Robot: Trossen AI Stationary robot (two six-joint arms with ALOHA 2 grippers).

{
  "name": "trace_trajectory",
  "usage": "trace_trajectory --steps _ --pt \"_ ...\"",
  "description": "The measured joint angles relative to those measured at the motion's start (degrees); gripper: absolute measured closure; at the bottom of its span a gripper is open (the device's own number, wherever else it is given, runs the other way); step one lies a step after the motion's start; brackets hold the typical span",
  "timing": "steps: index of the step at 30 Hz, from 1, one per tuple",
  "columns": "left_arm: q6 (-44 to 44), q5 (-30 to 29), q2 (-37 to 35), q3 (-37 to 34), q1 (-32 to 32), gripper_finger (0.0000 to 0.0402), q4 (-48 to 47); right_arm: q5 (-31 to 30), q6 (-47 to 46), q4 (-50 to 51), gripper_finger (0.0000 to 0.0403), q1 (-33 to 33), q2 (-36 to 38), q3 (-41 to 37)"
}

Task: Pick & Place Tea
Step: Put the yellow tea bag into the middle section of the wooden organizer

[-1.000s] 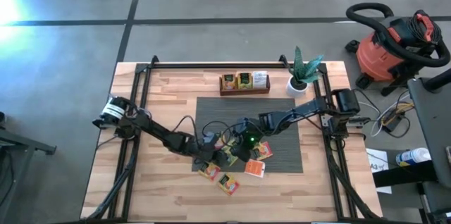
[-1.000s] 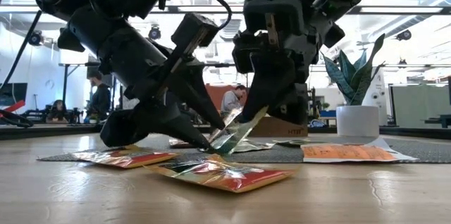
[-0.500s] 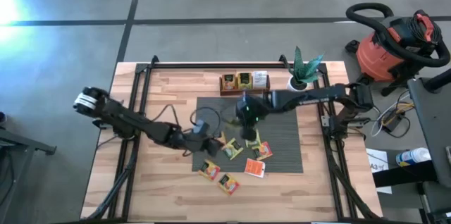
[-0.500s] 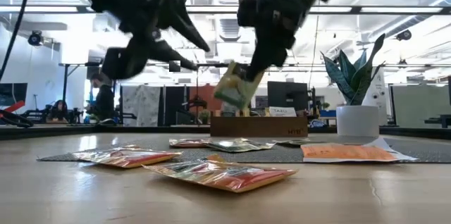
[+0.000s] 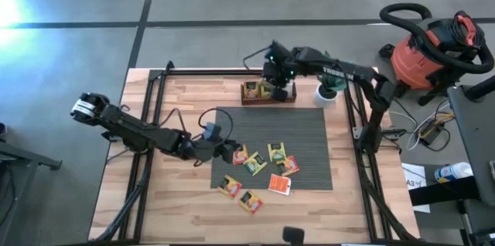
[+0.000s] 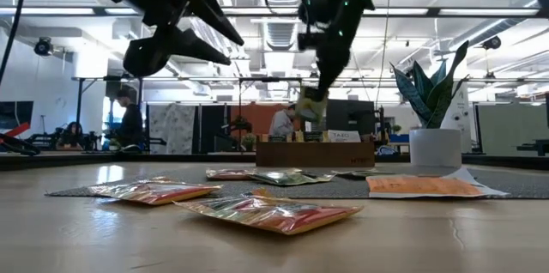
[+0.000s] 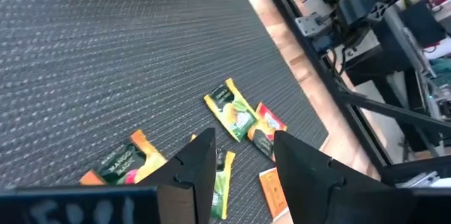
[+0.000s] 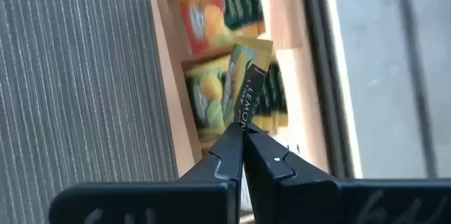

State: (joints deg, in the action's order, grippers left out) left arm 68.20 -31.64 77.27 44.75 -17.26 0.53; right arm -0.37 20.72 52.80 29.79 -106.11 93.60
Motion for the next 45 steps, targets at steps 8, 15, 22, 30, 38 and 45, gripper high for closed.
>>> trace_trajectory --steps 8,15,22,30,38,45 --pt "0.7 -0.4 0.5 -0.2 0.0 0.0264 -0.1 2.4 7.2 2.5 0.0394 1.9 -2.8 1.4" --pt "0.9 -0.9 0.6 -0.2 0.0 0.0264 -0.2 2.5 11.2 2.5 0.0394 1.9 -5.9 1.2" --pt "1.3 -1.0 0.6 -0.2 0.0 0.0264 -0.2 3.1 11.5 2.7 0.0394 1.5 -9.4 1.9" --pt "1.1 -1.0 0.6 -0.2 0.0 0.0264 -0.2 3.2 11.5 1.6 0.0394 1.2 -9.8 1.9" --pt "0.8 -1.0 0.6 -0.2 0.0 0.0264 -0.2 3.2 11.0 1.0 0.0388 0.9 -9.8 1.9" --pt "0.8 -1.0 0.6 -0.4 0.0 0.0264 -0.1 3.3 6.9 0.5 0.034 0.5 -9.8 1.9"
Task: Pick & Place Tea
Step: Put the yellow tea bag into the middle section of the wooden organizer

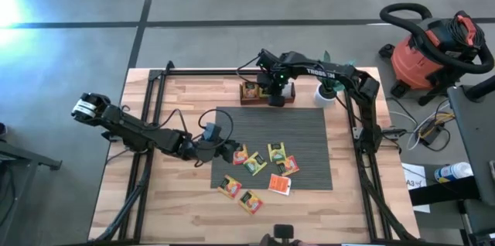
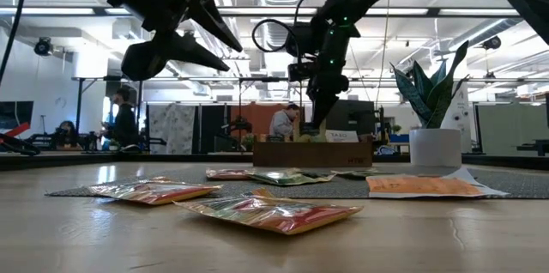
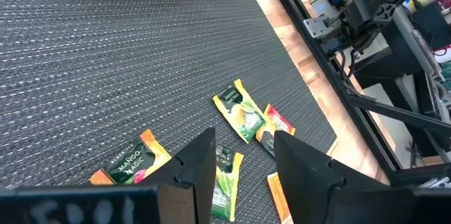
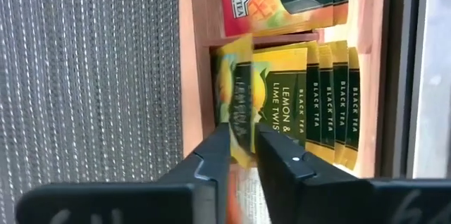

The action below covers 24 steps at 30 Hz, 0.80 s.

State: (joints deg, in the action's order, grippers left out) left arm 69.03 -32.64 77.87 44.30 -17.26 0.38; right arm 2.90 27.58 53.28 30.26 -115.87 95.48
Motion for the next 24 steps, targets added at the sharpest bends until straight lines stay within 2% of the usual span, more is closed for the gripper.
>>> trace_trajectory --steps 5,9,24 --pt "0.3 0.3 0.0 -0.6 0.0 0.0264 -0.1 -0.9 -3.9 0.3 0.0301 0.0 0.0 0.0" --pt "0.3 0.4 0.0 -0.6 0.0 0.0264 -0.1 -1.4 -6.4 1.0 0.0285 0.0 0.9 0.0" --pt "-1.5 0.4 0.0 -0.6 0.0 0.0264 -0.2 -1.1 -12.9 0.8 0.0296 -0.4 9.0 0.0"
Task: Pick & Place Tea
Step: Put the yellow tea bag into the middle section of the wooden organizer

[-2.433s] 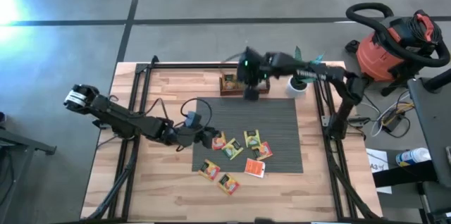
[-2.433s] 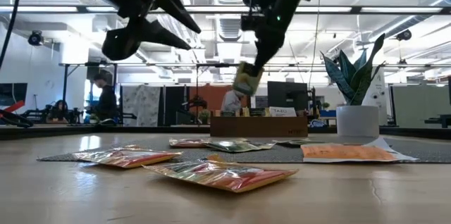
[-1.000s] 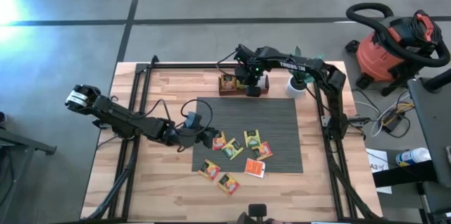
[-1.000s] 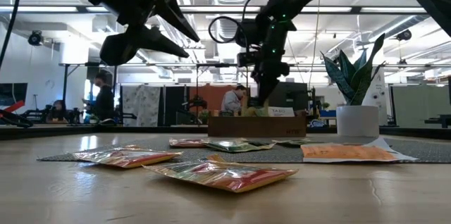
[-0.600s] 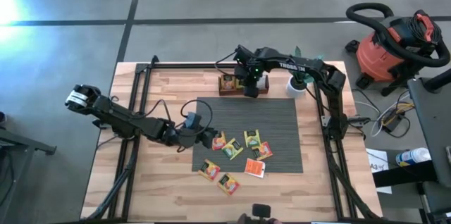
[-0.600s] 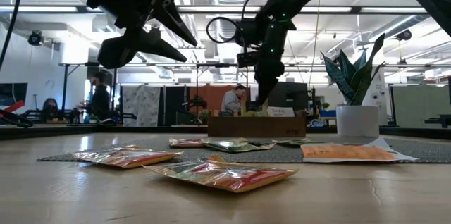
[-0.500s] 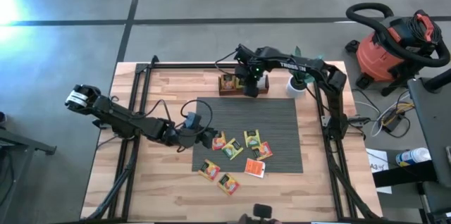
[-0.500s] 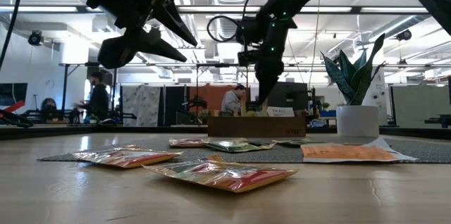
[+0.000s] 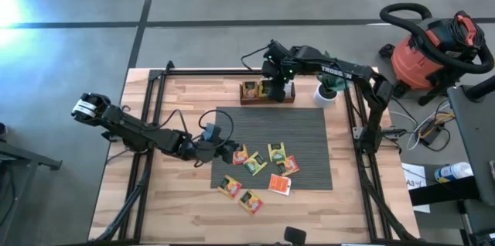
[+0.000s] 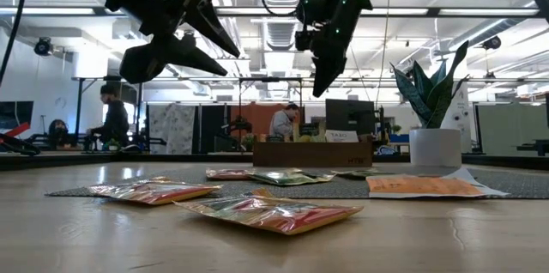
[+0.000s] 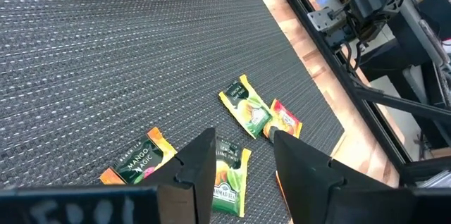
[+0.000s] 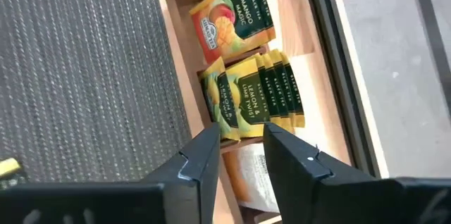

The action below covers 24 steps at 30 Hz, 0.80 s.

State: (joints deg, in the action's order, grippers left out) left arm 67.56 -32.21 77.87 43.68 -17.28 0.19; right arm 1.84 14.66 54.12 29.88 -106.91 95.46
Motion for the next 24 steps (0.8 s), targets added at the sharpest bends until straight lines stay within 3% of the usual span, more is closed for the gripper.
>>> trace_trajectory --steps 10,24 --pt "-0.1 0.1 0.0 0.0 0.3 0.0264 1.9 5.9 -3.6 1.0 0.0303 -3.4 1.3 0.0" --pt "-0.1 0.0 0.0 0.0 0.3 0.0264 1.8 5.9 -4.6 3.2 0.0313 -13.7 8.3 -0.5"
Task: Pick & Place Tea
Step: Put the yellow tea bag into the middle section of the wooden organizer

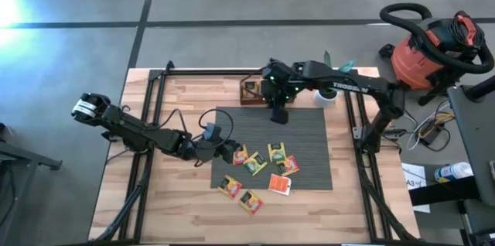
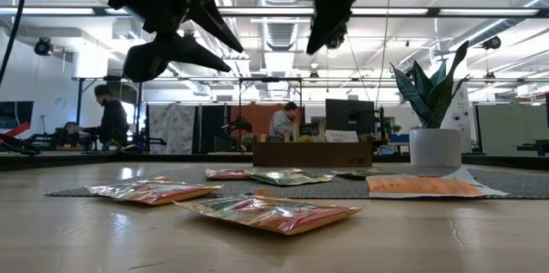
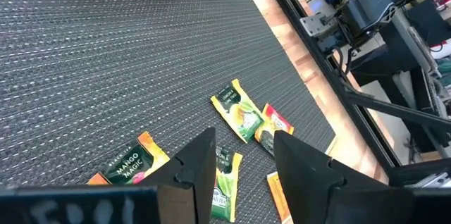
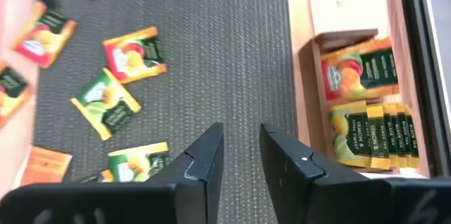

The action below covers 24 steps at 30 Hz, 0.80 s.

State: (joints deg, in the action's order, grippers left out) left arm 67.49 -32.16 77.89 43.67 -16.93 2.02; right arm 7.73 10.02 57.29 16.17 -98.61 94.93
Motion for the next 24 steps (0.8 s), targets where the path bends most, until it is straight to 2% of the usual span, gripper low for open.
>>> trace_trajectory --steps 9,24 --pt "0.0 0.0 0.0 0.0 0.0 0.0264 -0.1 -0.2 -0.7 -0.3 0.0325 -1.7 9.3 -5.9" --pt "0.0 0.0 0.0 0.0 0.0 0.0264 -0.1 -0.2 -7.3 -6.7 0.0325 -1.6 22.3 -24.3"
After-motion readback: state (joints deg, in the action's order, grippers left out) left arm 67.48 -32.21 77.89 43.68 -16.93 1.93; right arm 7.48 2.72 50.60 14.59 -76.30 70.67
